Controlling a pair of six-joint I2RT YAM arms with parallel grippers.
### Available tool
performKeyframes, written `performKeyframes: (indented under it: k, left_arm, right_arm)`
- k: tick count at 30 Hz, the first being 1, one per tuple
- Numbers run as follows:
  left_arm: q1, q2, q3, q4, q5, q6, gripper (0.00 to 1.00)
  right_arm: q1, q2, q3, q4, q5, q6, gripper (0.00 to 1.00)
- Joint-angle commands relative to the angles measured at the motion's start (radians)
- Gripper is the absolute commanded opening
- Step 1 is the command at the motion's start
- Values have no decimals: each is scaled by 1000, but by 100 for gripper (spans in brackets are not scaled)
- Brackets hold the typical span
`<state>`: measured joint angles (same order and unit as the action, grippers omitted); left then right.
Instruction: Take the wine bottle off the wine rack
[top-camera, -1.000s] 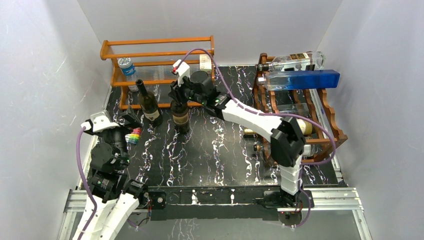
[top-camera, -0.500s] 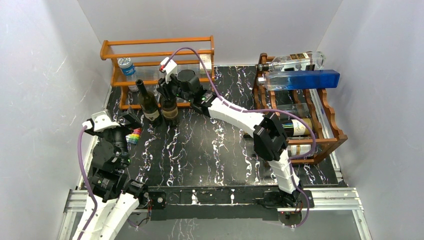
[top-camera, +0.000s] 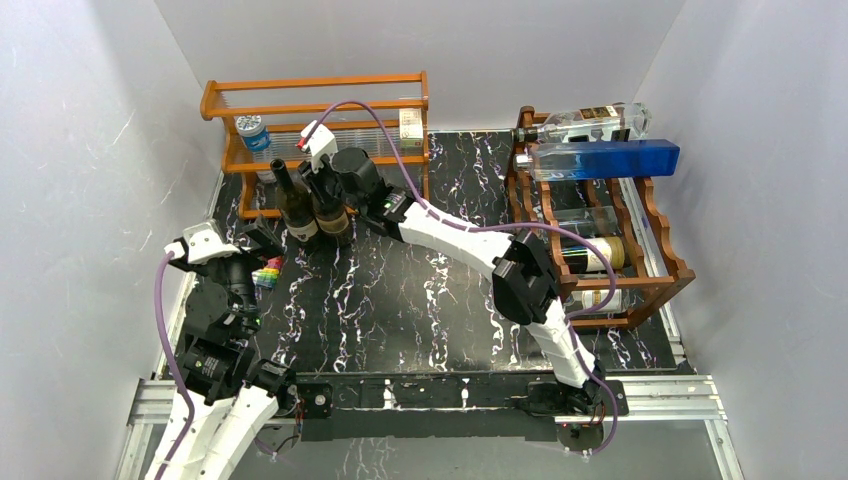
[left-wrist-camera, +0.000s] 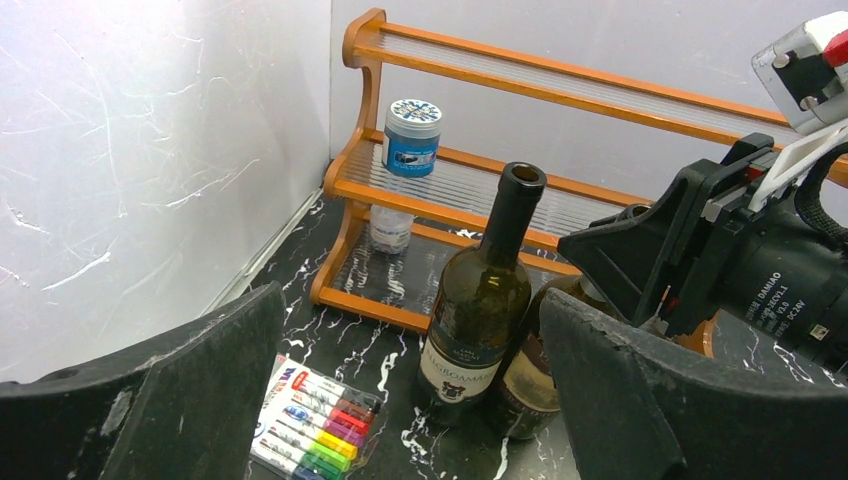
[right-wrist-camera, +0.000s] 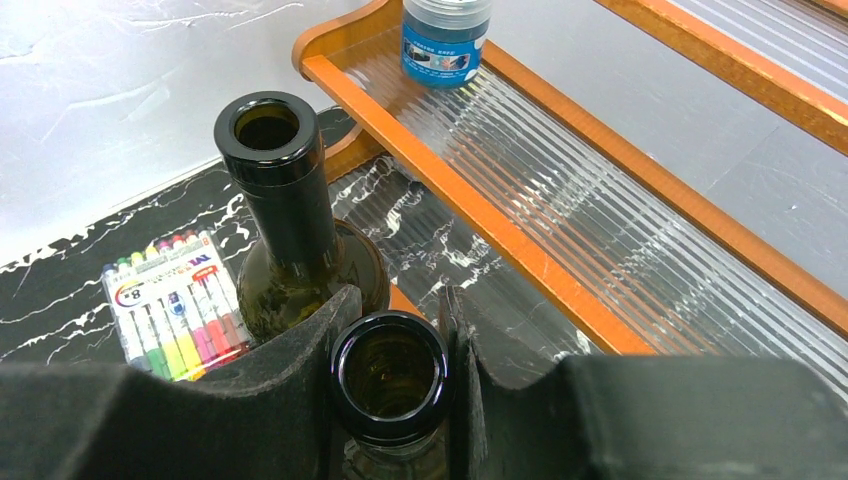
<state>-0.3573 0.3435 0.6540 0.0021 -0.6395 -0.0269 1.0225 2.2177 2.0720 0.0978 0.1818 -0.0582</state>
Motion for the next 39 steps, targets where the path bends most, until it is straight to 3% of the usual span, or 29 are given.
performKeyframes:
  k: [1, 9, 14, 17, 28, 32, 39]
  left_arm:
    - [0, -6, 32, 11, 4, -7, 98]
    - [0, 20, 30, 7, 18, -10, 98]
    - [-1, 41, 36, -1, 34, -16, 98]
    - [-1, 51, 32, -2, 33, -16, 98]
    - [-1, 91, 32, -12, 39, -28, 98]
    - [-1, 134, 38, -19, 83, -41, 98]
    - [-1, 192, 47, -30, 68, -37, 98]
  right_arm:
    - [20, -6, 70, 66, 51, -33, 33]
    - [22, -30, 94, 42, 61, -44, 79]
    - [21, -87, 114, -41, 66, -51, 90]
    - [22, -207, -7, -48, 58, -51, 96]
    - [22, -840, -835, -125, 106, -4, 98]
    - [22, -1012, -901, -290, 174, 6, 98]
    - [22, -1214, -840, -443, 231, 11, 98]
